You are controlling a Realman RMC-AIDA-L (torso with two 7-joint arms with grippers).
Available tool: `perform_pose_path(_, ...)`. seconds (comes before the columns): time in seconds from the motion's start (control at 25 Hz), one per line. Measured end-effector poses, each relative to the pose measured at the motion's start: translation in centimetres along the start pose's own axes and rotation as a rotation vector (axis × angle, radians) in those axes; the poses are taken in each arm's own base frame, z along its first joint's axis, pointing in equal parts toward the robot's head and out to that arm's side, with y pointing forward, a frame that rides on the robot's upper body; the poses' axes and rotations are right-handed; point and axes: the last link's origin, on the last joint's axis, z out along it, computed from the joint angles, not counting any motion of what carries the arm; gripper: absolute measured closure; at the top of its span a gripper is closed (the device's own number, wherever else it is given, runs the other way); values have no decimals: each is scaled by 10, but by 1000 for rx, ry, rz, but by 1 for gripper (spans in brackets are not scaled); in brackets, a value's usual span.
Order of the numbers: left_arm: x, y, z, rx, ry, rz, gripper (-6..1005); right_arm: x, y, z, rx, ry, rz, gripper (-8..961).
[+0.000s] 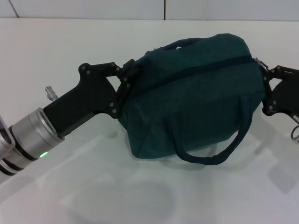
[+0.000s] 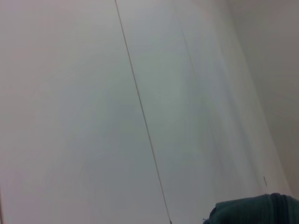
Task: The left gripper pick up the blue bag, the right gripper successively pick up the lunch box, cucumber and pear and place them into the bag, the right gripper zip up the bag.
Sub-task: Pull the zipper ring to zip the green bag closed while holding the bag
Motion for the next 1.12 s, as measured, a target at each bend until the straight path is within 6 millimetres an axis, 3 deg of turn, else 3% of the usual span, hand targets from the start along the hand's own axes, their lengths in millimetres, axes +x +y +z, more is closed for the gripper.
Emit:
perform_pose_path(0.28,0,0,2,0,4,-1,884,9,-10,-8,61,51,19,939)
perform_pose_path(0.76,2,-1,3,-6,12,-11,871,27,-19,-16,125,172,65,940)
perform_pose_path(1.12,2,0,9,36,35,-29,862,24,-18,-12,117,153,104,941)
